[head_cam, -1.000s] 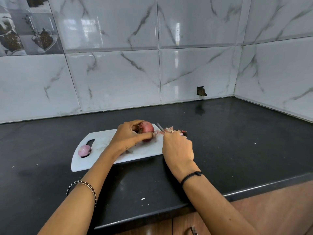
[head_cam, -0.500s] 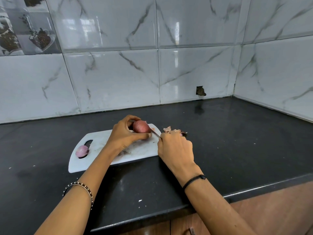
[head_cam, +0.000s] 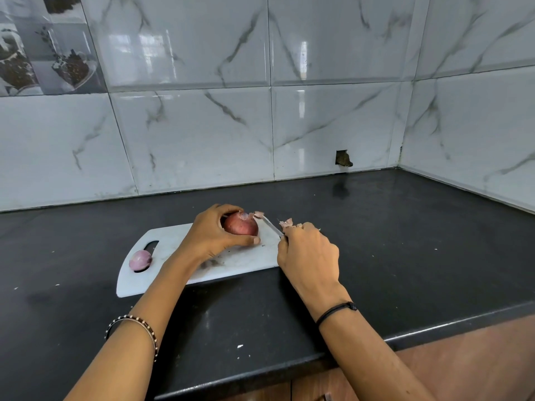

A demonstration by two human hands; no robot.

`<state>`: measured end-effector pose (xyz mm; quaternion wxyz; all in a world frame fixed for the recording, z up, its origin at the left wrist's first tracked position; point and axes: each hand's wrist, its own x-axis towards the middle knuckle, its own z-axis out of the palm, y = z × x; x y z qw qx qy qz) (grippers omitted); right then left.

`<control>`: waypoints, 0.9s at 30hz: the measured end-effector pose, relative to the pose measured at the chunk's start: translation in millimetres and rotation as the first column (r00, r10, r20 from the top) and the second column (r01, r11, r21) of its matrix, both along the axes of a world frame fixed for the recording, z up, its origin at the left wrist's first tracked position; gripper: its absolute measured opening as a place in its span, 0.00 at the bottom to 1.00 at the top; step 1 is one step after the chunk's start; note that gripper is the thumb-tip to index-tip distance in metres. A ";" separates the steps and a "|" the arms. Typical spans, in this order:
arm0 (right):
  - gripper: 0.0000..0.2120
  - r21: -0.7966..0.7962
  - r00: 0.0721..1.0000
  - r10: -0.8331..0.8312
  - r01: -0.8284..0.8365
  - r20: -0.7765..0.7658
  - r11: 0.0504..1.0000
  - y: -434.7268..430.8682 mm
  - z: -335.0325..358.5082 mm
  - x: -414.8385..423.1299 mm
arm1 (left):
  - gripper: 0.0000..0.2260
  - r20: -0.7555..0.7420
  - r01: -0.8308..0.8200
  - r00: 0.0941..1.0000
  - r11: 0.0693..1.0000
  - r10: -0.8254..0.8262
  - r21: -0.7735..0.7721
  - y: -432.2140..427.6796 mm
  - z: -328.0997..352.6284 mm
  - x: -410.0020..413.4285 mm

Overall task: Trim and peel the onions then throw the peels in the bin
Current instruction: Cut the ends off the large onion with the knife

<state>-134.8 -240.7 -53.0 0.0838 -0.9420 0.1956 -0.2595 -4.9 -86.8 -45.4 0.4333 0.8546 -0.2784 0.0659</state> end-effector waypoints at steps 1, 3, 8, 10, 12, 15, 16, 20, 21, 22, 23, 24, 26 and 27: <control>0.13 0.003 1.000 -0.008 0.008 0.017 1.000 -0.6 0.5 -0.4 | 0.33 0.010 -0.006 1.000 1.000 0.006 0.013 0.4 0.0 0.3; 0.13 0.004 0.999 0.003 -0.003 0.032 1.000 0.2 1.0 -0.7 | 0.33 0.019 -0.015 1.000 1.000 0.014 0.028 1.8 0.0 0.4; 0.12 0.003 1.000 -0.014 0.014 -0.016 1.000 1.0 -0.8 1.8 | 0.31 0.047 -0.039 0.998 0.998 0.037 0.052 1.9 0.9 -0.9; 0.13 0.016 0.999 -0.045 0.045 0.006 0.999 -0.7 -0.2 1.7 | 0.29 0.038 -0.041 0.999 0.999 0.040 0.030 0.1 1.5 -3.7; 0.14 0.041 0.998 -0.051 0.050 0.037 0.998 -0.7 1.0 1.5 | 0.27 0.007 -0.038 0.999 0.999 0.038 -0.001 -2.5 1.1 -5.4; 0.13 0.101 0.997 -0.028 0.020 0.074 0.995 2.4 3.8 1.2 | 0.25 -0.050 -0.012 0.999 0.998 0.009 -0.067 -6.6 -0.1 -7.2; 0.13 0.117 0.996 -0.026 0.016 0.086 0.993 3.4 4.8 0.6 | 0.26 -0.074 -0.004 0.997 0.995 -0.004 -0.102 -7.9 -0.7 -7.0; 0.14 0.151 0.992 -0.028 0.010 0.120 0.988 4.9 6.6 -0.1 | 0.31 -0.158 0.036 0.985 0.971 -0.075 -0.234 -10.3 -0.6 -8.1; 0.14 0.152 0.992 -0.028 0.009 0.125 0.988 4.9 6.8 -0.5 | 0.31 -0.163 0.052 0.982 0.969 -0.093 -0.243 -10.8 0.3 -9.2; 0.14 0.153 0.991 -0.026 0.006 0.129 0.988 4.9 6.9 -0.5 | 0.32 -0.160 0.077 0.980 0.966 -0.118 -0.245 -11.0 1.6 -10.6; 0.14 0.154 0.991 -0.022 0.002 0.132 0.988 4.9 6.8 -0.6 | 0.32 -0.154 0.110 0.977 0.964 -0.150 -0.243 -10.5 3.1 -11.9; 0.14 0.155 0.991 -0.019 -0.002 0.133 0.988 5.1 6.7 -1.0 | 0.32 -0.148 0.145 0.972 0.961 -0.183 -0.237 -9.1 4.3 -12.5; 0.14 0.159 0.991 -0.015 -0.007 0.134 0.987 5.5 6.8 -1.9 | 0.26 -0.144 0.197 0.963 0.961 -0.227 -0.196 -5.4 7.0 -12.0; 0.14 0.164 0.991 -0.012 -0.011 0.135 0.986 5.5 7.1 -2.1 | 0.22 -0.143 0.211 0.961 0.962 -0.237 -0.172 -2.6 8.3 -11.1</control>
